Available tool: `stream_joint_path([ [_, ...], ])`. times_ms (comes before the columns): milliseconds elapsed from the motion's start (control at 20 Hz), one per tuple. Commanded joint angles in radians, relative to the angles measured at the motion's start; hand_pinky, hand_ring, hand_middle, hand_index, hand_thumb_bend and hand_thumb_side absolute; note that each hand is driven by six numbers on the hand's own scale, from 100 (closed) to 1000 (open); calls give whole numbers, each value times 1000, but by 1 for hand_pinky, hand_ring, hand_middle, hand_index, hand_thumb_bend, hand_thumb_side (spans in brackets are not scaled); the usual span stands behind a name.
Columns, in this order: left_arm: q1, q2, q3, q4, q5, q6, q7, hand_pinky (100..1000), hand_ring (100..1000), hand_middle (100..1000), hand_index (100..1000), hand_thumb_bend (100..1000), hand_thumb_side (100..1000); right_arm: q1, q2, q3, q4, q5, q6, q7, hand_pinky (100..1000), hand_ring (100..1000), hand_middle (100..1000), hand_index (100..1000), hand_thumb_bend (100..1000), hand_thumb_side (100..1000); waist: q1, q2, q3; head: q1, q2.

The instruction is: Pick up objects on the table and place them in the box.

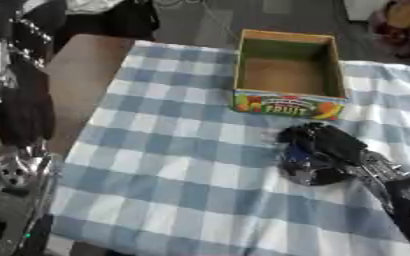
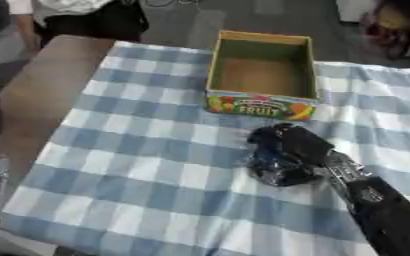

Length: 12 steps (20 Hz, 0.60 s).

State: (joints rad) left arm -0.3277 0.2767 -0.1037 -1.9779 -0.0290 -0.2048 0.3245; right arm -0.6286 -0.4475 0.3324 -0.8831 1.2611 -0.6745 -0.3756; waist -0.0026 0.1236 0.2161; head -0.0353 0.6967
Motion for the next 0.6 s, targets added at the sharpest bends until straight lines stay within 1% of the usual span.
stream_joint_path([
  [50,-10,14,6,-17,4,-1,0,855,748,865,853,288,1000,8,-10,-4,14,-35,-23,-46,100,266,430,586,105,1000,3,-8,-3,9,-10],
  [100,-10,14,6,-17,4,-1,0,855,748,865,853,287,1000,9,-10,-3,8,-47,-27,-70,100,155,319,429,100,1000,3,-8,-4,8,-10],
  [150,-10,15,6,-17,4,-1,0,855,748,865,853,287,1000,10,-10,-4,0,-59,-29,-100,100,176,340,457,100,1000,4,-8,-4,8,-10],
  [200,-10,15,6,-17,3,-1,0,855,748,865,853,287,1000,11,-10,-3,-6,-66,-29,-126,100,100,207,308,100,1000,4,-8,-4,8,-10],
  [300,-10,14,6,-17,4,-1,0,855,748,865,853,287,1000,14,-9,-2,-21,-80,-24,-194,100,100,120,225,100,1000,4,-8,-4,9,-10],
  [350,-11,14,6,-17,3,-1,0,855,748,865,853,287,1000,16,-9,0,-25,-83,-23,-224,100,100,100,201,100,1000,4,-8,-4,9,-10],
  [450,-11,14,6,-17,4,-1,0,855,748,865,853,287,1000,19,-7,3,-28,-85,-22,-274,100,100,100,178,100,1000,4,-8,-4,9,-10],
  [600,-11,14,6,-16,4,-1,0,855,748,865,852,287,1000,23,-4,8,-25,-82,-25,-316,100,100,100,157,100,1000,4,-8,-4,9,-11],
])
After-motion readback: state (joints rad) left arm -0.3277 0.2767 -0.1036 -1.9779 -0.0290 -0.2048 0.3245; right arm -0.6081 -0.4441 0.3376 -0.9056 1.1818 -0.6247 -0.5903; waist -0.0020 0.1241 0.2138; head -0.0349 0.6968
